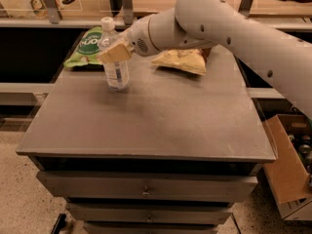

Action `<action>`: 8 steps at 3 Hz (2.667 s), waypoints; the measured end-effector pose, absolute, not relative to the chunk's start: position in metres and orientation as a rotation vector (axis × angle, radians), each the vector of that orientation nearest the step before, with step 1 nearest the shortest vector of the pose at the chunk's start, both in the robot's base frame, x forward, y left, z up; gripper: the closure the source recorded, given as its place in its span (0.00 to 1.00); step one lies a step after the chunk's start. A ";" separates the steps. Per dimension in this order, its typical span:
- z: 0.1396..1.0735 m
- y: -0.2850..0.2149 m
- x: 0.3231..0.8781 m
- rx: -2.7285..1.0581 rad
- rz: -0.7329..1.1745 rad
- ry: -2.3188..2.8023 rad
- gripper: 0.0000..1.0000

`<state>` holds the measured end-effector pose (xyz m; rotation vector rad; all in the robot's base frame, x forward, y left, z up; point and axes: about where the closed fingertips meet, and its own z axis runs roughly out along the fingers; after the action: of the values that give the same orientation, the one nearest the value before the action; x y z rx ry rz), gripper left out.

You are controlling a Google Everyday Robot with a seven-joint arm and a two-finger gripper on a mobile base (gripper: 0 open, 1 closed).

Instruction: Move blue plastic bottle near green rice chip bag

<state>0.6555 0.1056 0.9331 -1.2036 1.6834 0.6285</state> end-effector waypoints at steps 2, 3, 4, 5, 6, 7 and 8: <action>0.961 0.118 0.692 -1.159 0.618 1.634 1.00; 0.966 0.133 0.696 -1.173 0.608 1.624 1.00; 0.971 0.150 0.693 -1.201 0.601 1.628 1.00; 0.972 0.165 0.686 -1.223 0.605 1.645 1.00; 0.965 0.175 0.678 -1.241 0.614 1.663 1.00; 0.947 0.176 0.676 -1.232 0.610 1.680 1.00; 0.932 0.175 0.678 -1.205 0.595 1.692 1.00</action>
Offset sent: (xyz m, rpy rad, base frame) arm 0.0549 0.0159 0.0436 0.0609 -0.0663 -0.0470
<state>0.6781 0.1753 0.9322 -1.2053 1.6924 0.5951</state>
